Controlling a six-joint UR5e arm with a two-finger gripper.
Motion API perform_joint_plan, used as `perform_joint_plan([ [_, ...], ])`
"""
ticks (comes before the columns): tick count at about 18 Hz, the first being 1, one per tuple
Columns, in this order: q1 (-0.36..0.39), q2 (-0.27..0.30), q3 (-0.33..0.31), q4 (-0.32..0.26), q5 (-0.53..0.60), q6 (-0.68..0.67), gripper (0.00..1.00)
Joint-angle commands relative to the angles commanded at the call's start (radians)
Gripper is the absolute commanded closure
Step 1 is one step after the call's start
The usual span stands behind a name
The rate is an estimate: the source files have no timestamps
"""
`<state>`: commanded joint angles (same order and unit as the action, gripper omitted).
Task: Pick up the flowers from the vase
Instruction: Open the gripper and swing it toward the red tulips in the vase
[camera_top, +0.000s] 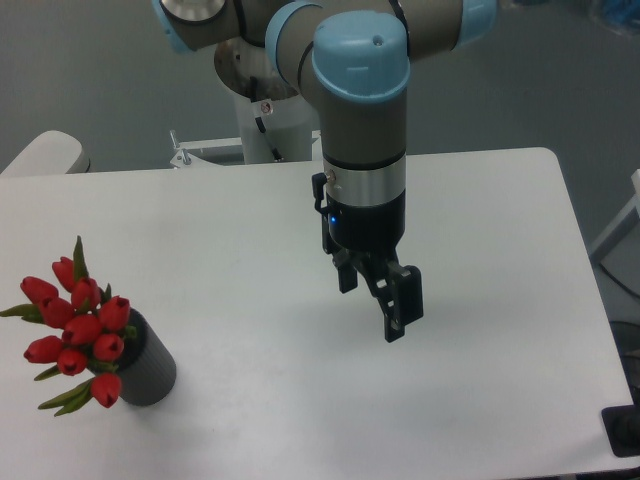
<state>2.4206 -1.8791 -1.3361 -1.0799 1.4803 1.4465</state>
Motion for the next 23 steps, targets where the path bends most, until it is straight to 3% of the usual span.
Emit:
perform_joint_plan([
  [10, -0.005, 0.011, -0.038, -0.002, -0.008, -0.011, 0.0],
  [18, -0.066, 0.02, -0.087, -0.002, -0.023, -0.175, 0.0],
  [23, -0.058, 0.044, -0.178, -0.002, -0.171, -0.322, 0.0],
])
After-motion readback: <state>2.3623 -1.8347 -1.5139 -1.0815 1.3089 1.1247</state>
